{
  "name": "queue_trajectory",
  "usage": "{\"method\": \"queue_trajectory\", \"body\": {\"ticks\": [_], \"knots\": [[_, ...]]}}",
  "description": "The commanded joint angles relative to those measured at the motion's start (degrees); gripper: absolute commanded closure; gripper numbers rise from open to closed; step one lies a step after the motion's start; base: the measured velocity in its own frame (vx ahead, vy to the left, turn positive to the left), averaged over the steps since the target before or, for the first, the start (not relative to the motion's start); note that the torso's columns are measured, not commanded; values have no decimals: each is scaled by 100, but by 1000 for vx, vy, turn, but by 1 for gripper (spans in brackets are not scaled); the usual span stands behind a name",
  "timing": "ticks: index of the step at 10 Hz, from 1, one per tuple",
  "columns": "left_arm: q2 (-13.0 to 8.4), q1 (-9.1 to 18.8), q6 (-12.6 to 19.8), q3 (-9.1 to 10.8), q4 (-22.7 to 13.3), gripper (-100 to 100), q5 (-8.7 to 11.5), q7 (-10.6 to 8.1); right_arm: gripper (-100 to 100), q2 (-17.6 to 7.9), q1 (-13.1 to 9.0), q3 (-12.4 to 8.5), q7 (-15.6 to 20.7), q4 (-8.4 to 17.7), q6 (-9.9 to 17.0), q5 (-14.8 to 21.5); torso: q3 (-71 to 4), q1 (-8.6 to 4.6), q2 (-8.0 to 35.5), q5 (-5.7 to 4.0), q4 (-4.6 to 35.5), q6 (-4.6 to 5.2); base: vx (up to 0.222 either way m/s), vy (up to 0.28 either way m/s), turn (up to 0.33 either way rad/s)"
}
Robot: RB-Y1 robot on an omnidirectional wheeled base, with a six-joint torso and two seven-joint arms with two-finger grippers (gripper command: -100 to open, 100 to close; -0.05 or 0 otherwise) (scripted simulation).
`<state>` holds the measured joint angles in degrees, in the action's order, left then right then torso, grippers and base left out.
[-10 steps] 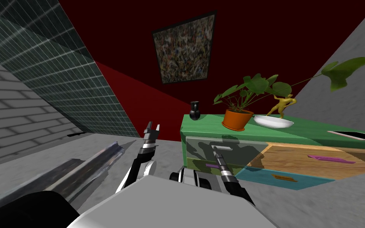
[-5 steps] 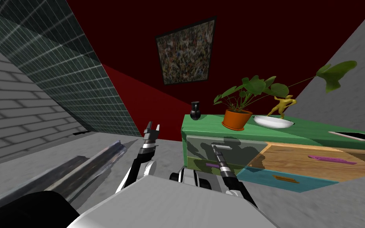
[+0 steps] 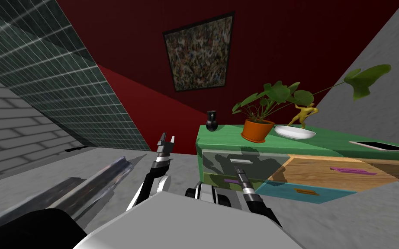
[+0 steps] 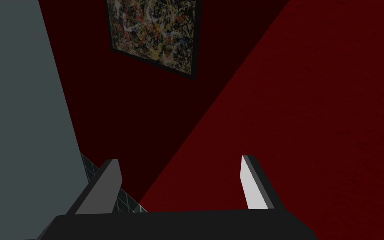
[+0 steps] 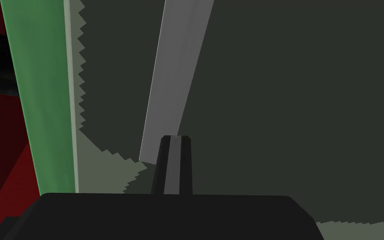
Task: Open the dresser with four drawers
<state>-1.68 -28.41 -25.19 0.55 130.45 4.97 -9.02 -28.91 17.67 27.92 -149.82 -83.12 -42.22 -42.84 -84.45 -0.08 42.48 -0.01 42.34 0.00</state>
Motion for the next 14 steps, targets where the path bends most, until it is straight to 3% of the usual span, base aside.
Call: {"method": "queue_trajectory", "body": {"ticks": [1, 2, 3, 4, 10, 11, 14], "knots": [[0, 0, 0, 0, 0, 0, 0, 0, -100, -102, 48, -34, -36, -131, 57, -23, 0, -2, 0, -1, 0, 1, -15, -20, -9], [0, 0, 0, 0, 0, 0, 0, 0, -100, -208, 14, -137, -57, -277, 240, -103, -8, 11, -15, 0, -4, -2, 85, 9, -20], [0, -1, 0, 0, 0, 0, 0, 0, -100, -172, 39, -93, -51, -221, 145, -69, -29, 20, -50, 5, -13, -2, 55, 6, -4], [0, -1, 0, 0, 0, 0, 0, 0, 100, -179, 35, -102, -53, -233, 169, -75, -24, 16, -36, 4, -13, -1, 7, 1, 2], [1, 3, 1, -1, -1, 0, 0, 0, 100, -326, 125, -76, -135, -390, 143, -46, -7, 11, -12, 2, -4, 0, -156, 5, -34], [0, 1, 0, -1, 0, 0, 0, 0, -100, -311, 116, -76, -142, -363, 191, -75, -31, 7, -54, 1, -14, -2, 76, -8, 39], [0, -3, -1, 0, 1, 0, 0, 0, -100, -293, 110, -72, -136, -344, 212, -87, -38, 8, -60, 1, -18, -1, 132, -4, 27]]}}
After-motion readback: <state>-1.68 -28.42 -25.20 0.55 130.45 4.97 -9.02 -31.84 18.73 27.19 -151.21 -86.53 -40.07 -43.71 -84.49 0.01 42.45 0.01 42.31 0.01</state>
